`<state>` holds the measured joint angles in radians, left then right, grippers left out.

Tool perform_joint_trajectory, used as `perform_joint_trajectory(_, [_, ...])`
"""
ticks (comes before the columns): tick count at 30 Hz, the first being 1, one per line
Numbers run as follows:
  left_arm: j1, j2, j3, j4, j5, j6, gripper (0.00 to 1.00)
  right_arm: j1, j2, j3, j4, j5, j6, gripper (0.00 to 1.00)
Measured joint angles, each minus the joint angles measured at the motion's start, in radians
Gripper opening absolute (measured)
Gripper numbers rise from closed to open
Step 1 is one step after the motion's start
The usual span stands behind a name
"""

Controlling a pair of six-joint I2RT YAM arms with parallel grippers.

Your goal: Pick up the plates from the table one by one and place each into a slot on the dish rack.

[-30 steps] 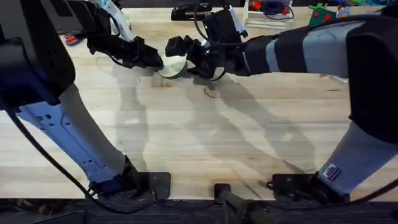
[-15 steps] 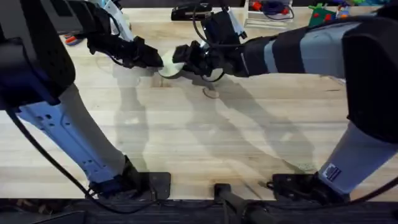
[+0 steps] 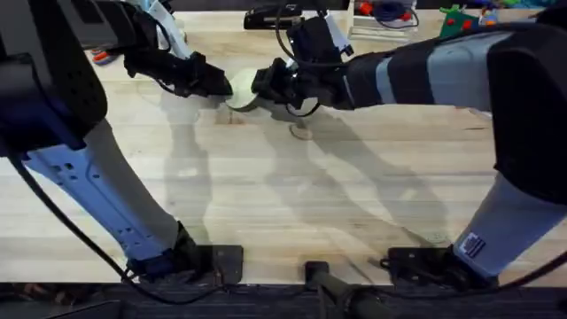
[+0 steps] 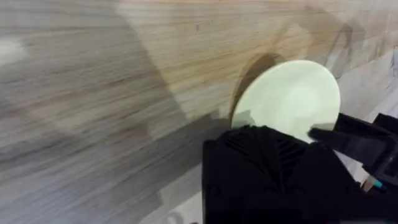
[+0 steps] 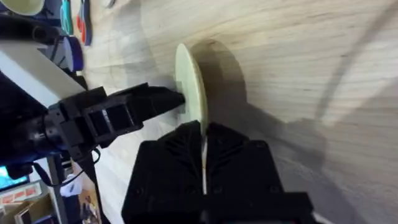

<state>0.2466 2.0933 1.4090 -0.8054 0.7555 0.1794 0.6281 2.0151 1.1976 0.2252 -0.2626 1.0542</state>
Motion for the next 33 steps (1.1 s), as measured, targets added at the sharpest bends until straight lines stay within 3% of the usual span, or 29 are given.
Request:
perform_joint_trajectory(15, [-0.002,-0.029,0.058,-0.195,-0.098,0.063,0.041,-0.013,0.0,0.0,-0.003,-0.039,-0.138,0.031])
perform_joint_trajectory(22, [-0.002,-0.284,0.061,-0.265,-0.132,0.076,0.039,-0.037,-0.07,0.0,-0.067,-0.042,-0.252,0.031])
perform_joint_trajectory(33, [-0.002,-0.658,0.068,-0.422,-0.221,0.08,0.04,-0.092,-0.341,0.0,-0.307,-0.041,-0.475,0.031])
